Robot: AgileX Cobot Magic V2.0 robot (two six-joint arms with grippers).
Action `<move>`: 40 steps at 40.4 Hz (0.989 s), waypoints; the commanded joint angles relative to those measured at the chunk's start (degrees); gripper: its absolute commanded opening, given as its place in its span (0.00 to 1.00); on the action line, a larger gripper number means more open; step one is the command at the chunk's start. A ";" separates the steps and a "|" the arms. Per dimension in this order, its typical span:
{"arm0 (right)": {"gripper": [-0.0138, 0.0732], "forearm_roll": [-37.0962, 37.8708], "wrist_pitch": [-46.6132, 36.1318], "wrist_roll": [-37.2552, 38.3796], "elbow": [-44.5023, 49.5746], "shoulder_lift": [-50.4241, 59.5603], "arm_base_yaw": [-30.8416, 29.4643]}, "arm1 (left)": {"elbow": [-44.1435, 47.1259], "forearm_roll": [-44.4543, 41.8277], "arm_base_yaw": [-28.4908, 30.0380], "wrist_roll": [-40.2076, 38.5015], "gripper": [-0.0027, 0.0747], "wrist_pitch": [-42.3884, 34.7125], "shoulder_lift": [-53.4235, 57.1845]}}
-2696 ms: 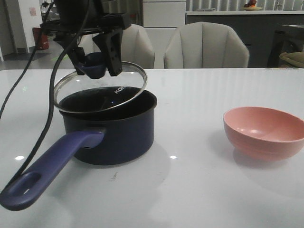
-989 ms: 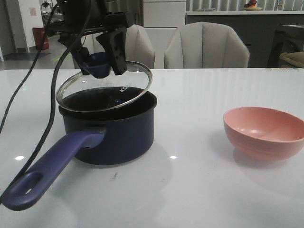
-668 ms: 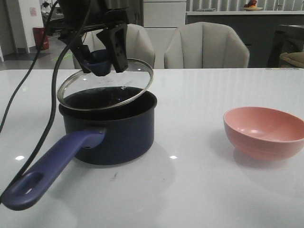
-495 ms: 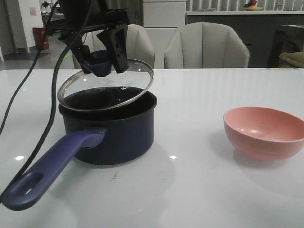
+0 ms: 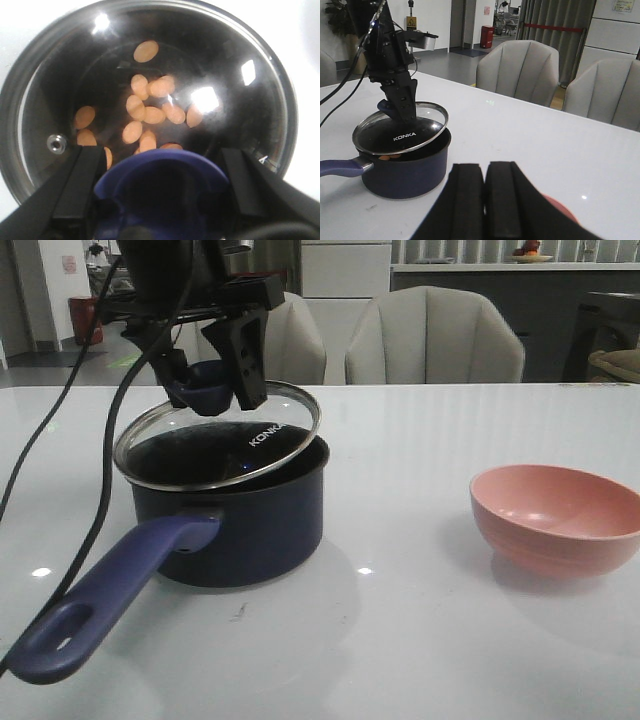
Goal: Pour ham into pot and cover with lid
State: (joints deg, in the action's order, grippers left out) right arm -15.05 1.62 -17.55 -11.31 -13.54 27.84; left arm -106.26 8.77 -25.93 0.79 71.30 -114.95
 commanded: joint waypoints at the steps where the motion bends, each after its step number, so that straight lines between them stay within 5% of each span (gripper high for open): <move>1: 0.33 0.27 -5.03 -0.20 -1.66 -0.47 0.04 | -1.31 0.77 -0.48 0.13 0.52 1.27 2.56; 10: 0.33 0.27 -5.03 -0.20 -1.66 -0.47 0.04 | -1.31 1.25 -0.48 0.13 0.70 -2.81 1.67; 19: 0.33 0.27 -5.03 -0.20 -1.66 -0.47 0.04 | -1.31 1.02 -0.27 0.13 0.78 -3.69 1.67; 30: 0.33 0.27 -5.03 -0.20 -1.66 -0.47 0.04 | -8.19 -0.44 -0.27 0.13 0.77 1.51 2.63; 40: 0.33 0.27 -5.03 -0.20 -1.66 -0.47 0.04 | -3.00 -5.79 0.64 0.13 0.69 1.51 9.73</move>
State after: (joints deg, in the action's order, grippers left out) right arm -15.05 1.62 -17.44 -11.31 -13.54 27.84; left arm -110.65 3.63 -25.82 0.79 71.10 -111.35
